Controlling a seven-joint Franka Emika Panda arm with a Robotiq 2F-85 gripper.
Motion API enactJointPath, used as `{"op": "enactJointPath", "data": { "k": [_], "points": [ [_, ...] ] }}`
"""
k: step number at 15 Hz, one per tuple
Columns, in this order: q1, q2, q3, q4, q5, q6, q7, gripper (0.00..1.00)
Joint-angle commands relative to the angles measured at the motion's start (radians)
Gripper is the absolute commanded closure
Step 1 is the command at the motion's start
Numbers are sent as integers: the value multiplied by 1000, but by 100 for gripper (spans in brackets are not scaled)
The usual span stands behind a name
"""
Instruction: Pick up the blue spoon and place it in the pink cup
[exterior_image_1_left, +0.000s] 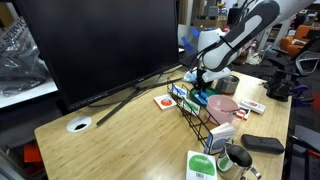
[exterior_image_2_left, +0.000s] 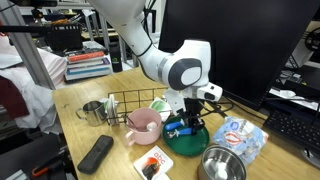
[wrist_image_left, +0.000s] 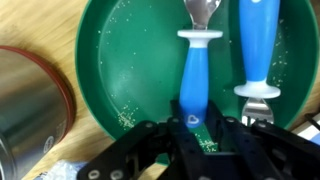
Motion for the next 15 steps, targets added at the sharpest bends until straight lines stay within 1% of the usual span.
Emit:
{"op": "enactJointPath", "data": {
  "k": [1,4,8,15],
  "points": [
    [-4,-1,4,7,19,-26,-4,93],
    [-4,-19,5,-6,22,-32,-4,93],
    [8,-66,-15,-39,1,-6,9,93],
    [22,-222,-51,-125,-53,50,45,93]
  ]
}}
